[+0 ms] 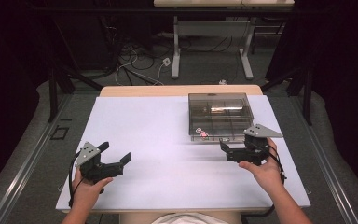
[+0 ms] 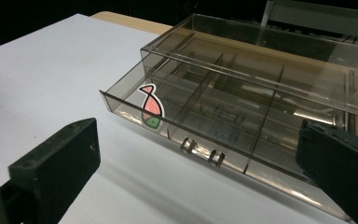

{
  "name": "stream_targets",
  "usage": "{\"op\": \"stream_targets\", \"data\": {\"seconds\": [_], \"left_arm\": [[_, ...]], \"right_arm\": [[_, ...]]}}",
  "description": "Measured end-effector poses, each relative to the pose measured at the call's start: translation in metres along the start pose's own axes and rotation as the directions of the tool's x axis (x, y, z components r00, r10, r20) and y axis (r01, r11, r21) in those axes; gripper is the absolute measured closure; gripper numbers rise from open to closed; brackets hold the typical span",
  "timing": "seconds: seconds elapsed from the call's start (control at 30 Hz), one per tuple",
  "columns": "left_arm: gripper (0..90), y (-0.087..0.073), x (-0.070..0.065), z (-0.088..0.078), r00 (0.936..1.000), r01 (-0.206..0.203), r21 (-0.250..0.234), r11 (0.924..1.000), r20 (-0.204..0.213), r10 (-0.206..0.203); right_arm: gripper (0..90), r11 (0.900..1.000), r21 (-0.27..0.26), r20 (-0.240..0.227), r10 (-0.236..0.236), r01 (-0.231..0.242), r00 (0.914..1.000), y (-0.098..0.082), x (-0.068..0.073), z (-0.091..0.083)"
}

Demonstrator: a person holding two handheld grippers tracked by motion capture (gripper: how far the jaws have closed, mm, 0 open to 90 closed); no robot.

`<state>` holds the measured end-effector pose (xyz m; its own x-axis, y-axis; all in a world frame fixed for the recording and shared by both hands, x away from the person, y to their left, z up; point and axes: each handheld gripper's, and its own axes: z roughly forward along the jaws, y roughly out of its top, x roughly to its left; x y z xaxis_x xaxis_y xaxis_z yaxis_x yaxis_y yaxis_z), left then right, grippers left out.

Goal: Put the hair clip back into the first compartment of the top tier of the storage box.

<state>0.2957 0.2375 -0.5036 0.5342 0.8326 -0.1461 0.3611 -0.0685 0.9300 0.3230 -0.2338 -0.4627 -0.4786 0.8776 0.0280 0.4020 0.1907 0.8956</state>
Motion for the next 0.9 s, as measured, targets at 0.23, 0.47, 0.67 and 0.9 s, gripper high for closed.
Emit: {"op": "stream_targets", "data": {"seconds": [0.23, 0.47, 0.67, 0.9], "left_arm": [[1.3, 0.000, 0.000, 0.000, 1.0000, 0.000, 0.000, 1.0000, -0.001, 0.000], [1.3, 0.000, 0.000, 0.000, 1.0000, -0.002, 0.000, 1.0000, -0.003, 0.002], [1.3, 0.000, 0.001, 0.000, 1.0000, -0.005, 0.001, 1.0000, -0.005, 0.005], [1.3, 0.000, 0.000, 0.000, 1.0000, 0.001, 0.000, 1.0000, -0.004, -0.001]], "right_arm": [[0.0, 1.000, 0.000, 0.007, 0.012, -0.012, 0.9999, -0.012, -0.006, -0.007], [0.0, 0.999, -0.002, 0.034, 0.032, -0.032, 0.9989, -0.025, -0.012, -0.013], [0.0, 0.999, -0.005, 0.061, 0.054, -0.053, 0.9967, -0.037, -0.018, -0.018], [0.0, 0.997, -0.004, 0.093, 0.082, -0.082, 0.9923, -0.049, -0.025, -0.018]]}}
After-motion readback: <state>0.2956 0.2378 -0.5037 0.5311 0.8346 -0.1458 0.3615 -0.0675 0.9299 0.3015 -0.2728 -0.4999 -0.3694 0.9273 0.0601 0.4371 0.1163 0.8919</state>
